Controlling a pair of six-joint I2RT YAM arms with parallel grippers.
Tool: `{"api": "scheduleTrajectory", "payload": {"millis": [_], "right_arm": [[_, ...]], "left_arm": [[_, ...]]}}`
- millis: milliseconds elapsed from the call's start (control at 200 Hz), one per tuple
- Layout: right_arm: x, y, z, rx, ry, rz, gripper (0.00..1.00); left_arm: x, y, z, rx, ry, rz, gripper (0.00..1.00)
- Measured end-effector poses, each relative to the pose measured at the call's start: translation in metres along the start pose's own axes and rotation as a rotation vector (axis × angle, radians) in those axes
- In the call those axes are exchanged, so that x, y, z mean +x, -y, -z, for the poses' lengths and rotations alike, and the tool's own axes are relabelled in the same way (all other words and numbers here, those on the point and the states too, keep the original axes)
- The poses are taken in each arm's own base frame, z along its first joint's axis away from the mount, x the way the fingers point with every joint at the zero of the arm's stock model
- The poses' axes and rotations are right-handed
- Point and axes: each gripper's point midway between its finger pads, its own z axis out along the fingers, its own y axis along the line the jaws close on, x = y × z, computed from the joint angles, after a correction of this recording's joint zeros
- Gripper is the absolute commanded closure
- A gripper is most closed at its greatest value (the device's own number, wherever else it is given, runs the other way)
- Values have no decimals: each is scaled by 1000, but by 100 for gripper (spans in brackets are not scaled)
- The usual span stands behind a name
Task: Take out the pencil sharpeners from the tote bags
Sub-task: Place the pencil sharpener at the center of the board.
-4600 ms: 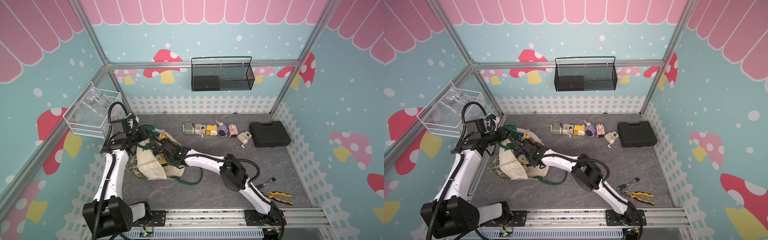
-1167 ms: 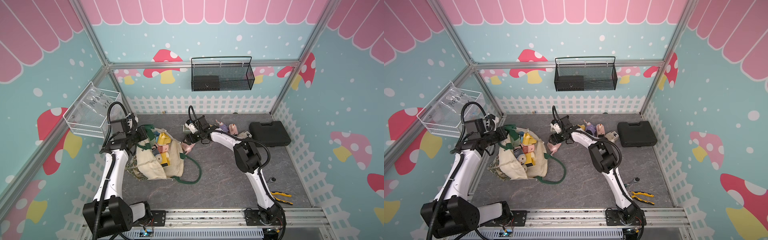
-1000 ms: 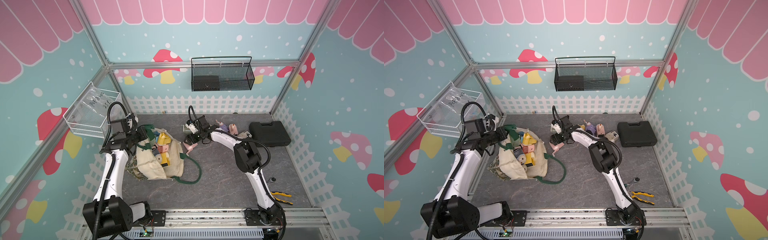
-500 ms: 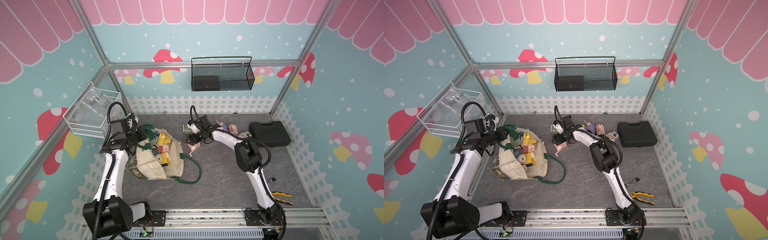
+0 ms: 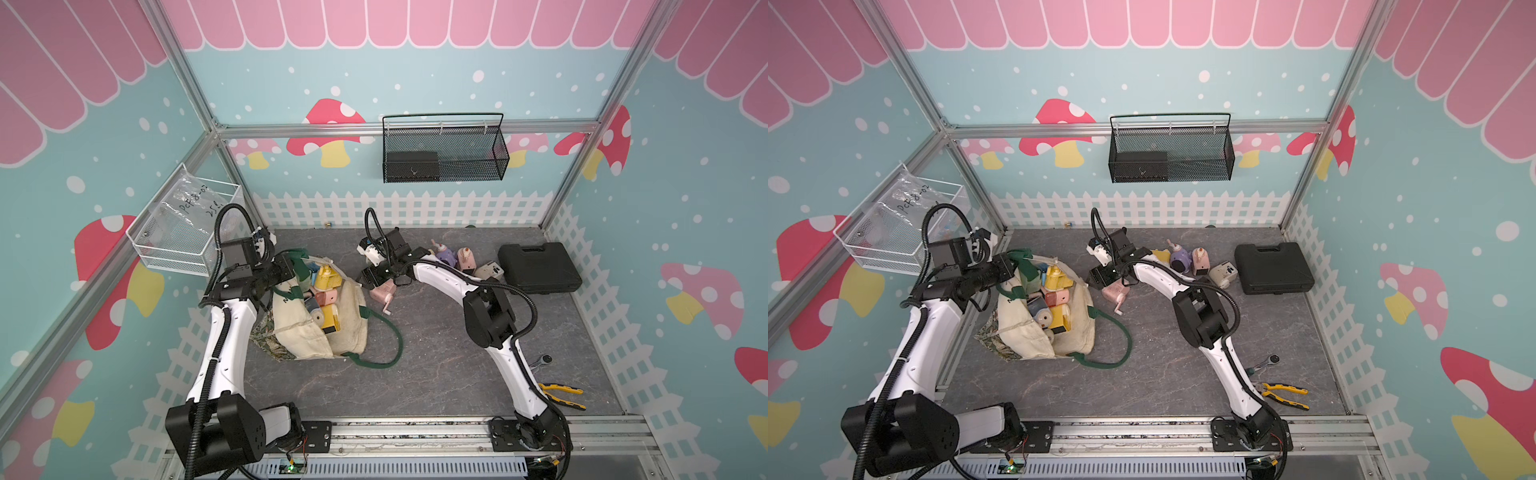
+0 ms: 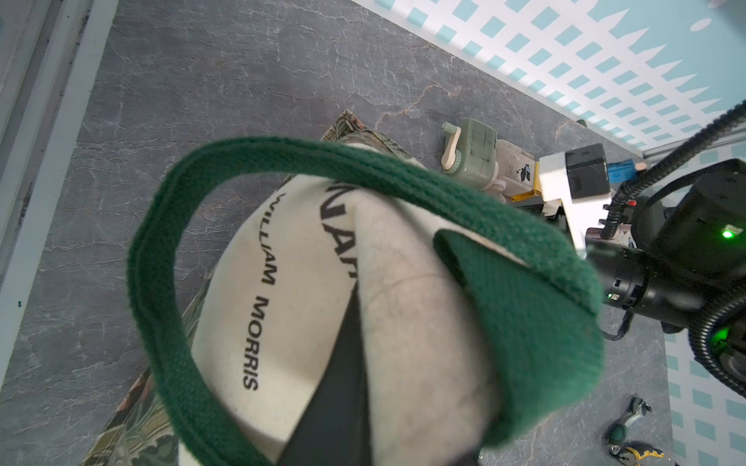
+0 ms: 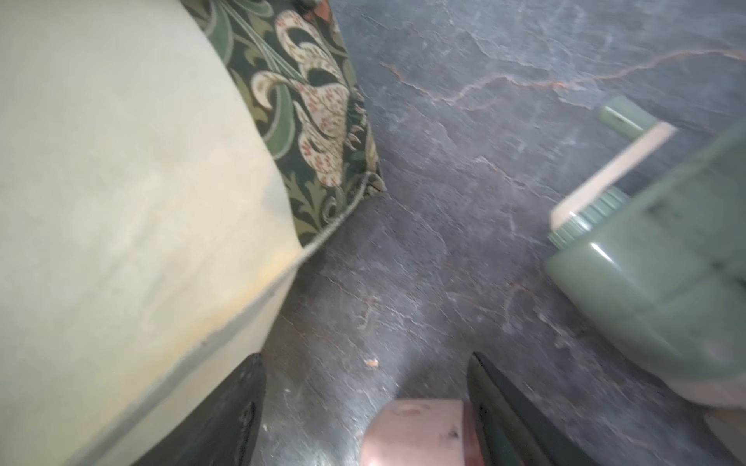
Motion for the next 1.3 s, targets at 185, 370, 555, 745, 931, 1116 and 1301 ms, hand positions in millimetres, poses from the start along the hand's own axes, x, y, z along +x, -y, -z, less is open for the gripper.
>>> {"api": "scheduleTrajectory", "payload": {"millis": [185,370,555,745,931,1116,1301], "right_arm": [[14,23,52,153,0,-34,37],[43,44,115,303,49,-86,45],[94,56,110,356,-20,-141,49],[117,67,78,339,-86,-176,52],[107,70,47,279,-77,-201,55],[87,71,27,233,-49,-205,58],[65,64,16,197,-21,-189,57]], "left_arm": [[0,0,0,-1,0,0,100],[0,0,0,-1,0,1,100],[0,-1,0,-1,1,1,100],[0,-1,0,-2,1,2,100],[-1,-2,0,-3,2,3,100],[-1,-2,0,-3,2,3,100],[-1,-2,0,-3,2,3,100]]}}
